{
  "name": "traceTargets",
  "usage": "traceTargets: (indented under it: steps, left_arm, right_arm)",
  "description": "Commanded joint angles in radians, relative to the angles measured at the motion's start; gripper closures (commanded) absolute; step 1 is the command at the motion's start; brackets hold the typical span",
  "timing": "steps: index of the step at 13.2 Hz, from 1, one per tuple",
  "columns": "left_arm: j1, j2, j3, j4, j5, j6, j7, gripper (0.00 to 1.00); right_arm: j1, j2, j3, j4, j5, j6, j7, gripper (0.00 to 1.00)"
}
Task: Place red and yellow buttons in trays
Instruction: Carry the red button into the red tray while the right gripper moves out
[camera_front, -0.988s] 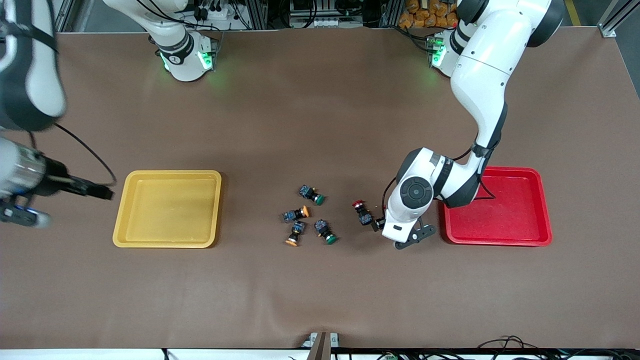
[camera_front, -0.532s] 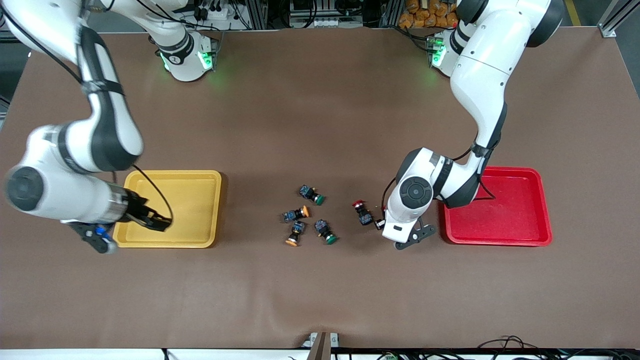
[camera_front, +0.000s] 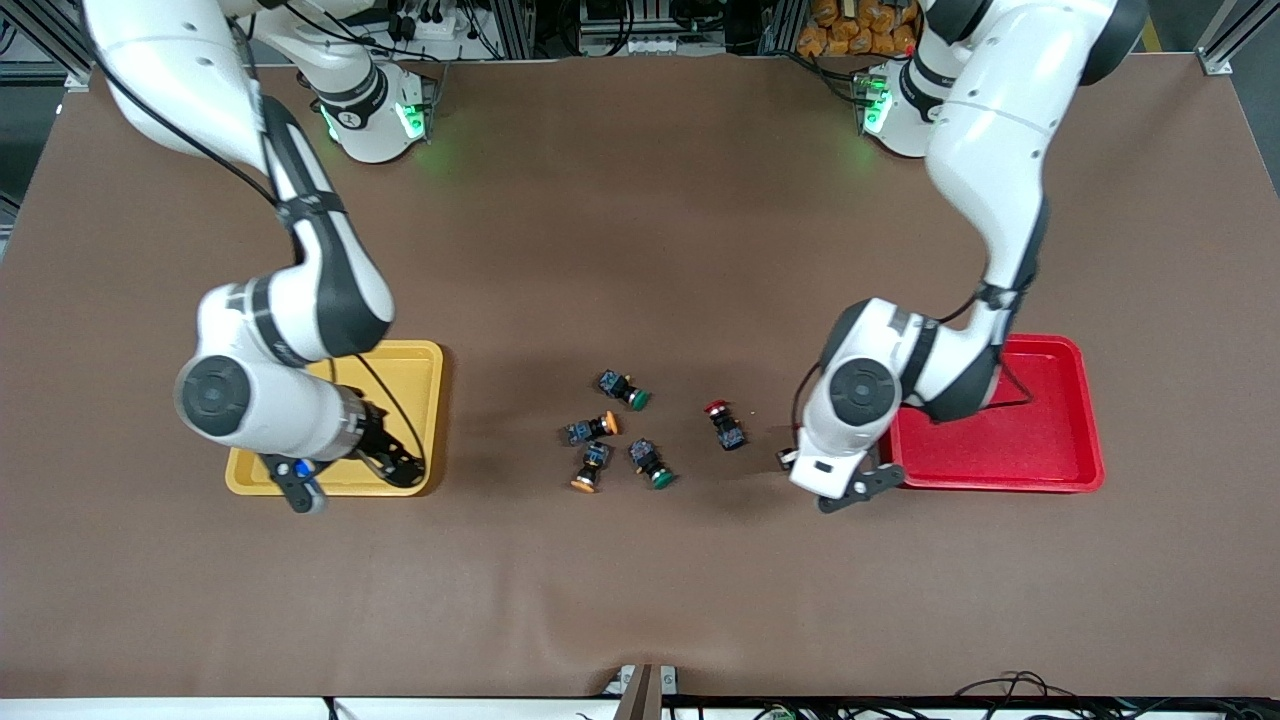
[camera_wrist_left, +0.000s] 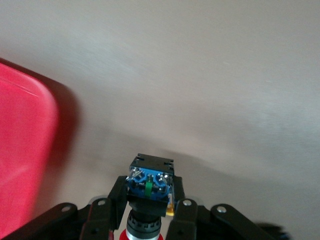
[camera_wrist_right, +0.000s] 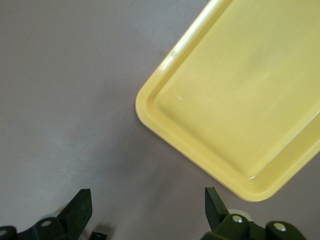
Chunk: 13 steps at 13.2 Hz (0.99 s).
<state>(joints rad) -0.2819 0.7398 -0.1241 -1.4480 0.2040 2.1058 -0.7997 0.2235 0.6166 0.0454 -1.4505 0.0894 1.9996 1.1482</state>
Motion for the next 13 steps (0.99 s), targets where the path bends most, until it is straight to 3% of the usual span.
traceTargets:
  steps: [1,5,9,13]
  left_arm:
    - [0.067,-0.063,-0.008,-0.031,0.02,-0.082,0.164,0.94]
    - [0.185,-0.062,-0.008,-0.049,0.023,-0.078,0.403,0.94]
    - [0.321,-0.053,-0.006,-0.064,0.025,-0.046,0.649,0.94]
    - [0.414,-0.048,-0.006,-0.113,0.052,0.011,0.692,0.93]
  right_arm:
    - [0.037,0.069,-0.006,0.053,0.013,0.046,0.115,0.0]
    - [0.099,0.135,-0.006,0.051,0.013,0.162,0.26,0.0]
    - [0.134,0.161,-0.006,0.053,0.015,0.194,0.331,0.0]
    - [0.168,0.178,-0.006,0.053,0.076,0.195,0.337,0.0]
